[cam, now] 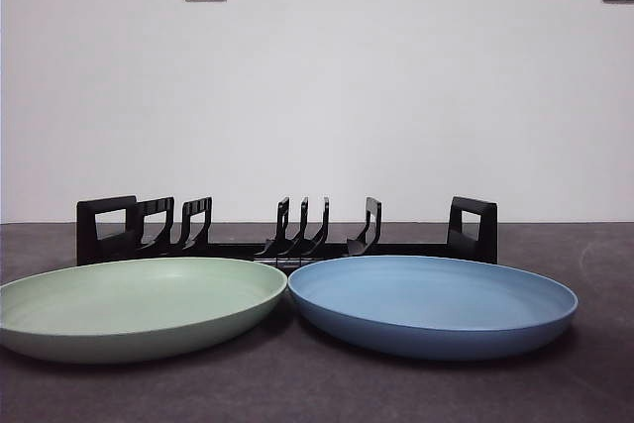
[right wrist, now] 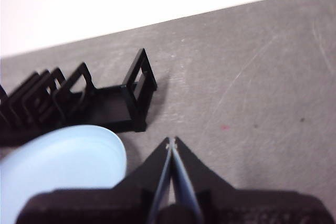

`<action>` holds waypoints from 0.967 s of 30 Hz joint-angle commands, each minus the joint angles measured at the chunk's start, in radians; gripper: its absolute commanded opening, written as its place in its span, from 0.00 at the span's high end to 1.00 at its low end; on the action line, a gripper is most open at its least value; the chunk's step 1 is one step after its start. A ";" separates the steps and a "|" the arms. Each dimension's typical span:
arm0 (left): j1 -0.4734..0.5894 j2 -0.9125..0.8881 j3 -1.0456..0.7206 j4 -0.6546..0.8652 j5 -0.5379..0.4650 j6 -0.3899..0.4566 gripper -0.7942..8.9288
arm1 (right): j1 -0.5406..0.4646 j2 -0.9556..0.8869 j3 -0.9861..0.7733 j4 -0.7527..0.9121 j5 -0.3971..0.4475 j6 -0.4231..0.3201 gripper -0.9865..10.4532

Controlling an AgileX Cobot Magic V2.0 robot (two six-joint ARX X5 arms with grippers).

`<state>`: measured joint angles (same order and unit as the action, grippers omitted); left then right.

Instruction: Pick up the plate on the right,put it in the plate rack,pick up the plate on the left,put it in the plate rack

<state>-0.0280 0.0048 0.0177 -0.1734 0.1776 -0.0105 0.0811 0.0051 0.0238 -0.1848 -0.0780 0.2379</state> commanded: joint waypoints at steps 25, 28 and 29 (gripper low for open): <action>0.003 0.332 0.248 0.015 0.119 -0.347 0.93 | 0.000 0.502 0.289 0.005 -0.038 0.116 0.92; 0.003 0.445 0.301 0.015 0.131 -0.315 0.93 | 0.000 0.638 0.375 0.004 -0.115 0.081 0.92; 0.003 0.479 0.317 0.015 0.144 -0.302 0.93 | 0.000 0.680 0.401 0.004 -0.139 0.074 0.92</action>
<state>-0.0280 0.4618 0.3275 -0.1635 0.3115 -0.3408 0.0803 0.6579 0.4156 -0.1856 -0.2062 0.3439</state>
